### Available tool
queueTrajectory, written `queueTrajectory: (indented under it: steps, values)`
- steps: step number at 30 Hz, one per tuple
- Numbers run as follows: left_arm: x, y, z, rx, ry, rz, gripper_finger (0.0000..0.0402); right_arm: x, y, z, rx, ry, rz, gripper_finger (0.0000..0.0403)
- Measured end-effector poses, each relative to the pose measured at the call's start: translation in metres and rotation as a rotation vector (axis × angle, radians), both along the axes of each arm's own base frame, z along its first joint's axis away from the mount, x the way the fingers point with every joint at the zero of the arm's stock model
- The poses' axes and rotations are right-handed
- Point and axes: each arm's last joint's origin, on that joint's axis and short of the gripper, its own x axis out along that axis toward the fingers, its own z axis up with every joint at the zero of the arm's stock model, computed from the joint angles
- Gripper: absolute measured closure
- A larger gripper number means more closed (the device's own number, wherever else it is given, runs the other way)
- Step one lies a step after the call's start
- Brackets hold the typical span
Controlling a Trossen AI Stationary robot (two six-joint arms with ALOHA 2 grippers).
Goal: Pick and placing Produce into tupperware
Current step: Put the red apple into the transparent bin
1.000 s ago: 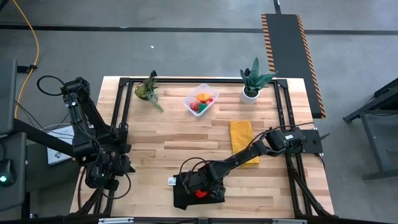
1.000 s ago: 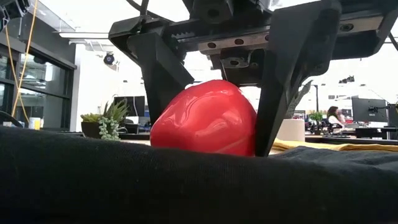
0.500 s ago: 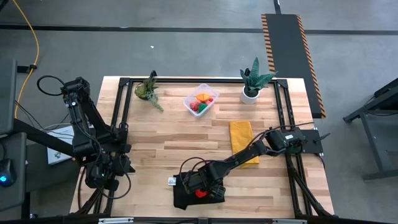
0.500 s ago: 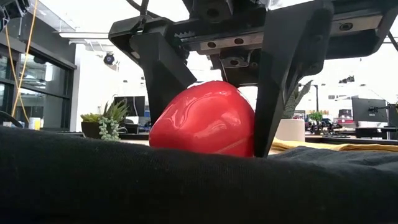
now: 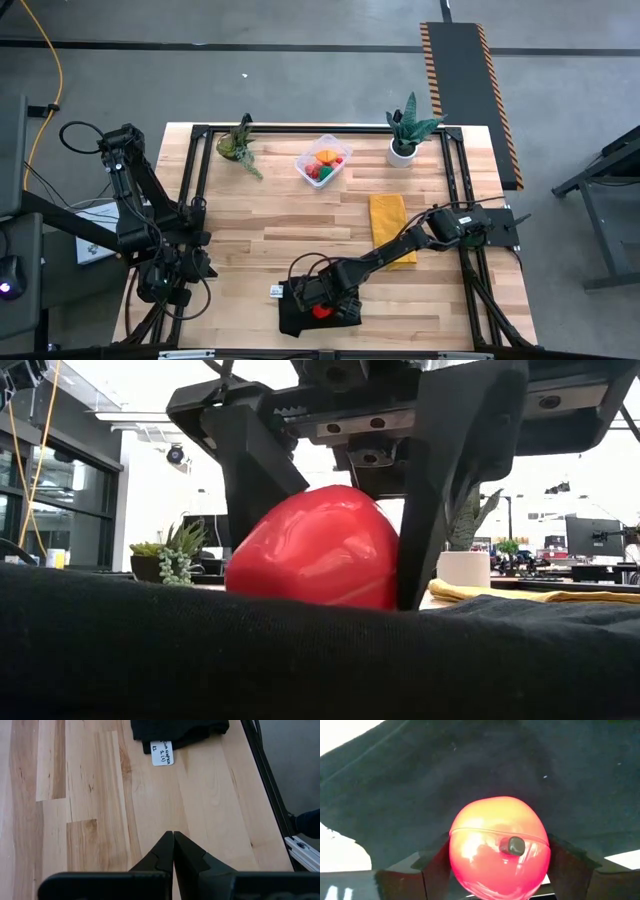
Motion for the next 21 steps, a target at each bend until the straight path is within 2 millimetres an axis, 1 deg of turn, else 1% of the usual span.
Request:
queueTrajectory:
  steps: [10,17,21]
  values:
    - [0.0,0.0,0.0,0.0,0.0,0.0,0.0401,0.002,0.001,0.002,0.016,-0.026,0.008,0.0153]
    - [0.0,0.0,0.0,0.0,-0.001,0.0,0.0401,-0.001,0.0,0.011,0.015,-0.023,0.01,0.0153]
    - [0.0,0.0,0.0,0.001,-0.003,0.001,0.0401,-0.002,-0.001,0.022,0.024,-0.05,0.02,0.0153]
